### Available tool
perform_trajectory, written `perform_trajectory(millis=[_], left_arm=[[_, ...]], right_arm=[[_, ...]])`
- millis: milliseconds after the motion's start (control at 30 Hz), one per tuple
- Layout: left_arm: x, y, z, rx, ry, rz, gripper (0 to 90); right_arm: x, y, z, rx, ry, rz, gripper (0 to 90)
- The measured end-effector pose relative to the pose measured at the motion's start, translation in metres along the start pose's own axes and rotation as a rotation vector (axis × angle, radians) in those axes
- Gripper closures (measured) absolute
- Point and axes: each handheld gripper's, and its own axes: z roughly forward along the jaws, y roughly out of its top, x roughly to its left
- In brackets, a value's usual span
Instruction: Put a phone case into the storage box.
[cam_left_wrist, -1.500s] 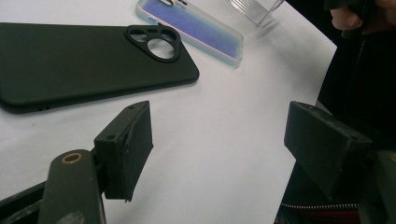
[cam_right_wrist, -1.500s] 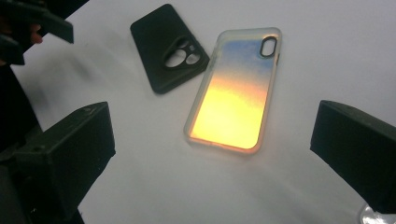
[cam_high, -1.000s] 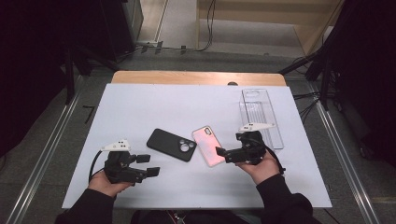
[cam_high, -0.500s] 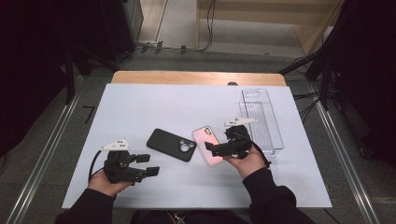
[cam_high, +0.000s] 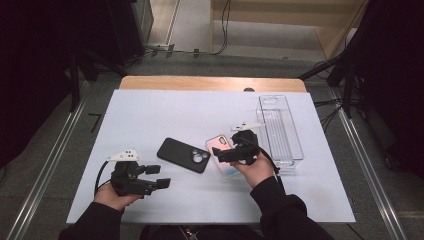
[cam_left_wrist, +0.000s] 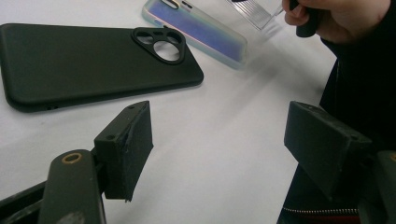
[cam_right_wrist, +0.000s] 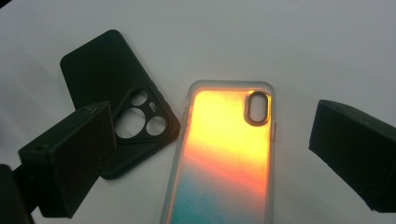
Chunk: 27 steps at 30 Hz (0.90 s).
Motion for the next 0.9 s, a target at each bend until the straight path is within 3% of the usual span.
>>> perform_trajectory(millis=[600, 900], left_arm=[[0.0, 0.0, -0.001, -0.007, -0.004, 0.003, 24.0], [0.0, 0.001, -0.002, -0.009, -0.003, 0.003, 24.0]], right_arm=[[-0.002, -0.021, 0.023, 0.048, -0.041, 0.006, 0.0], [0.002, -0.032, 0.036, 0.083, -0.071, -0.015, 0.0]])
